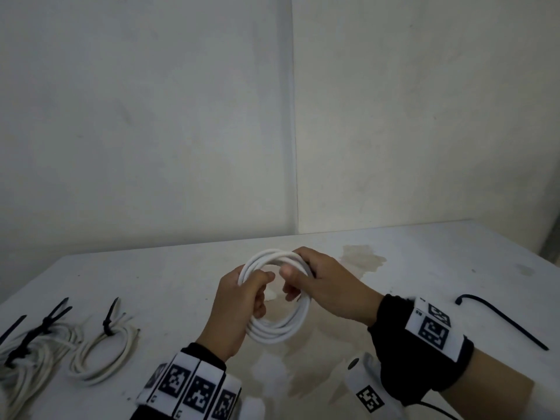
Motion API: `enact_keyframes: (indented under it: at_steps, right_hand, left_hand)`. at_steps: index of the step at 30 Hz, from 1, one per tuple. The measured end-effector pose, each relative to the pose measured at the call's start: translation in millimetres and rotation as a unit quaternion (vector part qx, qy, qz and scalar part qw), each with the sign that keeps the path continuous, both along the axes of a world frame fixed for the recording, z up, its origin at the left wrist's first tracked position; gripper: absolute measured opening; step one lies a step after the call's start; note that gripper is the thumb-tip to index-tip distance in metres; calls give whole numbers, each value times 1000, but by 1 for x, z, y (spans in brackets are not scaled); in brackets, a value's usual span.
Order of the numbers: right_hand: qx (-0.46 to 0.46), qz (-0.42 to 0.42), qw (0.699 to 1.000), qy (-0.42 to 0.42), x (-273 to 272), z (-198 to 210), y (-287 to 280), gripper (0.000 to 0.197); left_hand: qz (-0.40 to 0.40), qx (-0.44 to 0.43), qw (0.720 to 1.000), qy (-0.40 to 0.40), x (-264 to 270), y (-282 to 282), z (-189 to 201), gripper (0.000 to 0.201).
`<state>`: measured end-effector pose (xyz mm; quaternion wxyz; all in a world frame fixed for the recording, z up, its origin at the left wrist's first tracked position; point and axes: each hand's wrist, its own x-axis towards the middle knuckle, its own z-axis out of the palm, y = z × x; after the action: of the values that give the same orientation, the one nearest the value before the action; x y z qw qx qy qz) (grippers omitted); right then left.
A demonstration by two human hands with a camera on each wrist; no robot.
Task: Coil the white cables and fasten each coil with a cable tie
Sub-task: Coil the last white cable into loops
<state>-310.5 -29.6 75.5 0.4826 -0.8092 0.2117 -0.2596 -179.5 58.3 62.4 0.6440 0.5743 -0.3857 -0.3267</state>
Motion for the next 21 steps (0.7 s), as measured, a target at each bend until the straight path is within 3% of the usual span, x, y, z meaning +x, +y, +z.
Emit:
enact_keyframes:
  at_steps: [3, 5, 9, 12, 17, 21]
  right_hand:
    - [-16, -27, 1000, -5, 2, -6, -1, 15]
    - [-19, -58, 998, -16, 2, -8, -3, 13]
    - [-45, -104, 993, -8, 2, -11, -9, 15]
    - [-23, -80, 996, 7, 1, -15, -10, 15]
    - [48, -16, 998, 29, -10, -9, -11, 12]
    - [92, -17, 996, -6, -17, -8, -8, 29]
  left_hand:
    - [7, -3, 999, -49, -3, -2, 3, 19]
    - [-11, -1, 999, -31, -1, -2, 5, 8]
    - [-77, 38, 995, 39, 2, 0, 5, 23]
    - [-70, 30, 996, 42, -2, -2, 4, 31]
    - [-41, 25, 998, -44, -3, -9, -3, 33]
    - [-46, 15, 998, -51, -11, -15, -8, 30]
